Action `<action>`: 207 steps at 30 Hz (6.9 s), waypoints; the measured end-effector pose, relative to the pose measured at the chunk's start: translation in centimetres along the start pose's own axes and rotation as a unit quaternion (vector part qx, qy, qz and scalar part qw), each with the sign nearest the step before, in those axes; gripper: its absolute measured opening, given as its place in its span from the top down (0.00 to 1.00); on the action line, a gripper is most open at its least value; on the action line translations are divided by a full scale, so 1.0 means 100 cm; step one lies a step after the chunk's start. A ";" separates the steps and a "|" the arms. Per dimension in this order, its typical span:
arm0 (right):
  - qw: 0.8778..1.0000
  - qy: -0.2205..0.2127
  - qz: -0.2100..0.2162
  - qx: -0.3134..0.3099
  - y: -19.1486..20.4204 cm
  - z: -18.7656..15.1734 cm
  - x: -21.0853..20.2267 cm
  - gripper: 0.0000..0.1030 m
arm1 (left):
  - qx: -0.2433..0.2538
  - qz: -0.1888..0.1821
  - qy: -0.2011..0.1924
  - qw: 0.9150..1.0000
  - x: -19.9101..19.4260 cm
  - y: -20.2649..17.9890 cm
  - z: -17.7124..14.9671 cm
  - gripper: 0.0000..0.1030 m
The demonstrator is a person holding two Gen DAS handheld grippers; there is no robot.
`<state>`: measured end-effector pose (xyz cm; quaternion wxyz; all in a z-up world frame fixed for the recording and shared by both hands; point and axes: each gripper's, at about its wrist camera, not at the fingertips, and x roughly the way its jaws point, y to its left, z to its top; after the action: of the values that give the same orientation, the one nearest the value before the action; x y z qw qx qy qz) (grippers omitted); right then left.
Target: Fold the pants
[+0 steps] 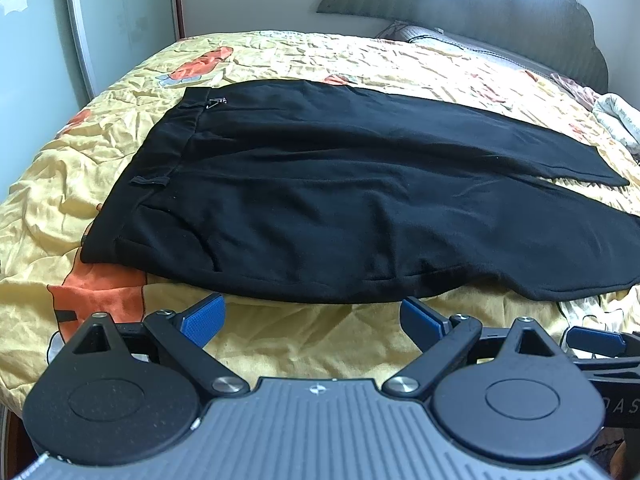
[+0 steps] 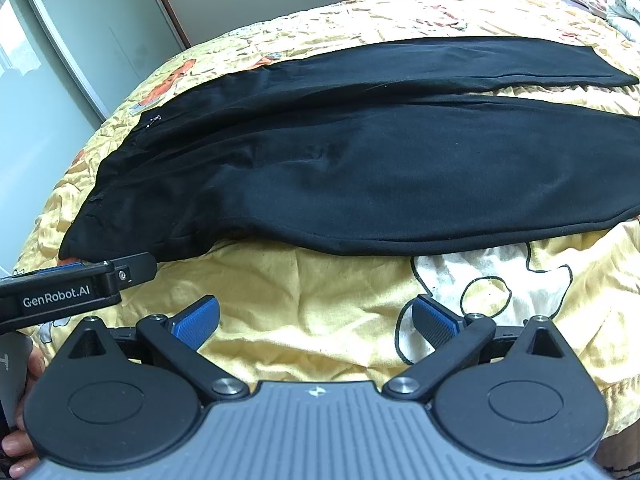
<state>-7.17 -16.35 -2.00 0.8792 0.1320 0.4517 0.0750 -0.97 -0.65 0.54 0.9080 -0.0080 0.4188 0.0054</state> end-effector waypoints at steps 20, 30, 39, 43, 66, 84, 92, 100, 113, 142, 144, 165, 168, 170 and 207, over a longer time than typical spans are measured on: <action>1.000 -0.003 0.003 0.000 -0.001 -0.001 -0.003 0.00 | 0.002 0.016 0.011 1.000 0.004 0.003 0.000 0.07; 1.000 -0.011 0.020 -0.009 -0.002 0.011 -0.010 0.00 | 0.010 0.018 -0.004 1.000 0.002 0.008 0.005 0.07; 0.971 -0.139 0.074 -0.180 0.026 0.061 -0.027 0.00 | 0.034 0.003 -0.037 0.999 -0.006 0.019 0.033 0.07; 0.943 -0.153 0.080 -0.283 0.049 0.088 -0.009 0.00 | 0.009 0.009 -0.039 0.999 0.002 0.037 0.051 0.07; 0.902 0.041 0.229 -0.364 0.095 0.307 0.271 0.28 | -0.101 0.034 0.002 0.994 0.077 0.110 0.137 0.07; 0.777 -0.134 0.166 -0.592 0.130 0.212 0.188 0.92 | -0.351 -0.134 0.066 0.924 0.170 0.183 0.230 0.09; 0.721 -0.205 0.127 -0.650 0.125 0.161 0.165 0.92 | -0.393 -0.201 0.131 0.888 0.210 0.184 0.241 0.32; 0.732 -0.210 0.119 -0.637 0.127 0.151 0.162 0.92 | -0.413 -0.191 0.124 0.882 0.206 0.176 0.215 0.93; 0.775 -0.194 -0.047 -0.599 0.085 0.169 0.187 0.80 | -0.373 -0.186 0.059 0.907 0.155 0.164 0.178 0.93; 0.777 -0.197 -0.023 -0.597 0.089 0.092 0.103 0.94 | -0.286 -0.204 0.017 0.936 0.060 0.169 0.095 0.94; 0.768 -0.195 -0.021 -0.609 0.089 0.085 0.101 0.94 | -0.271 -0.197 0.022 0.942 0.057 0.169 0.089 0.94; 0.767 -0.158 0.016 -0.622 0.093 0.053 0.088 0.94 | -0.279 -0.179 0.066 0.941 0.061 0.180 0.047 0.94; 0.767 -0.153 0.018 -0.623 0.093 0.046 0.088 0.94 | -0.279 -0.173 0.072 0.942 0.063 0.180 0.043 0.94; 0.768 -0.150 0.019 -0.623 0.094 0.045 0.089 0.94 | -0.279 -0.170 0.074 0.942 0.064 0.179 0.041 0.94; 0.843 -0.123 0.080 -0.517 0.079 0.036 0.063 0.91 | -0.189 -0.117 0.051 0.974 0.005 0.138 0.071 0.77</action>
<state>-0.65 -7.79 -2.52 0.8591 -0.2981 0.2228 0.3513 4.56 13.27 4.62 0.8618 -0.2291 0.4520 -0.0222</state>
